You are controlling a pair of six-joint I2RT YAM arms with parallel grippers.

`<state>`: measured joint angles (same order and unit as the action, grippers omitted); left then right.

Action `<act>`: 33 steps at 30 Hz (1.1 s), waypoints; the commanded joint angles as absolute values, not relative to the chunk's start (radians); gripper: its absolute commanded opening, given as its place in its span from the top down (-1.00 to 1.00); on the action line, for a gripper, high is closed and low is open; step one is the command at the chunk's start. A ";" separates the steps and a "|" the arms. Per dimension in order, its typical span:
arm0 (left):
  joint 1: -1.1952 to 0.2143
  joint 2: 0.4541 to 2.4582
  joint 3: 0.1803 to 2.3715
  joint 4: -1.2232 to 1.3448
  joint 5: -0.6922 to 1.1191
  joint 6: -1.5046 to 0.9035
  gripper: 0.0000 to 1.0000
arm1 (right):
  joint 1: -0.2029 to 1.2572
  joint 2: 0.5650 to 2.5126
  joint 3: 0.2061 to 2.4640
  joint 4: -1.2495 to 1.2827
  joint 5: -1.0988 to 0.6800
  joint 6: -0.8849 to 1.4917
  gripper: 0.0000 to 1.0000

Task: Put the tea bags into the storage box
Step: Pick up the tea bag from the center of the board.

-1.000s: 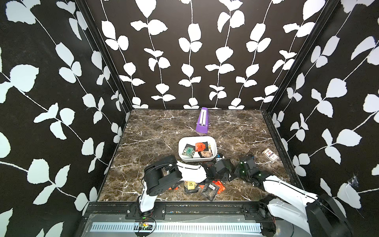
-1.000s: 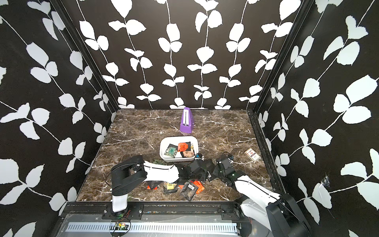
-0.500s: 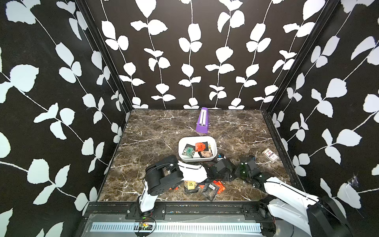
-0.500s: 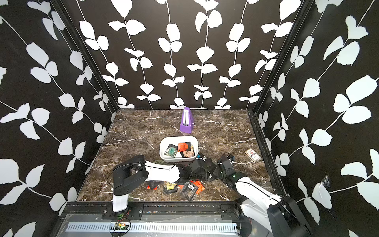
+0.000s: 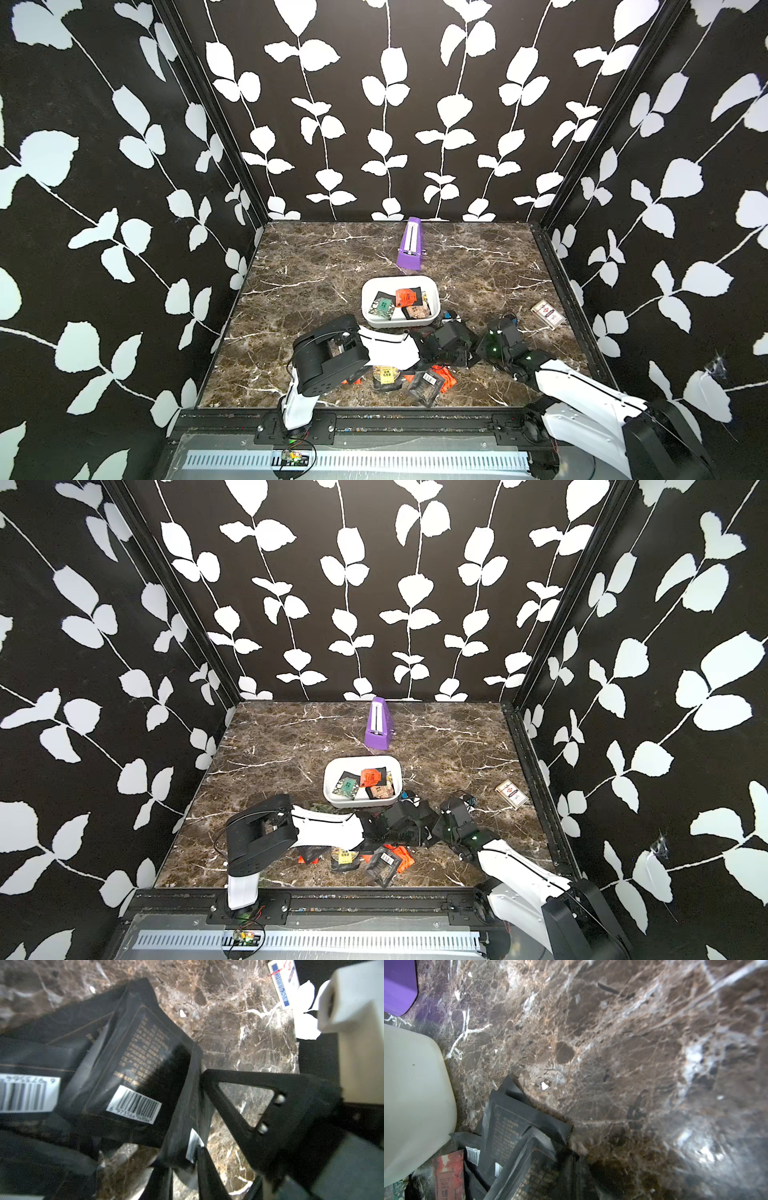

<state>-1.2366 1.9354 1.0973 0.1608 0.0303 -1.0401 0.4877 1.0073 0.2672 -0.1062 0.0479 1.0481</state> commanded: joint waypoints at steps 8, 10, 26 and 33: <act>-1.241 1.911 1.127 0.187 0.026 -1.037 0.77 | 0.483 1.008 0.221 -0.171 0.038 1.063 1.00; -1.241 1.919 1.129 0.183 0.024 -1.034 0.78 | 0.484 1.001 0.219 -0.170 0.035 1.066 1.00; -1.241 1.950 1.161 0.161 0.018 -1.009 0.98 | 0.482 0.946 0.195 -0.173 0.033 1.083 1.00; -1.239 1.913 1.173 0.115 0.016 -0.948 1.00 | 0.482 0.882 0.213 -0.222 0.050 1.058 1.00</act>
<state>-1.2366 1.9503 1.1465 0.1570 0.0250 -1.0016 0.4850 0.9161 0.2325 -0.1482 0.0402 1.0702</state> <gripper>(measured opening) 0.047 0.044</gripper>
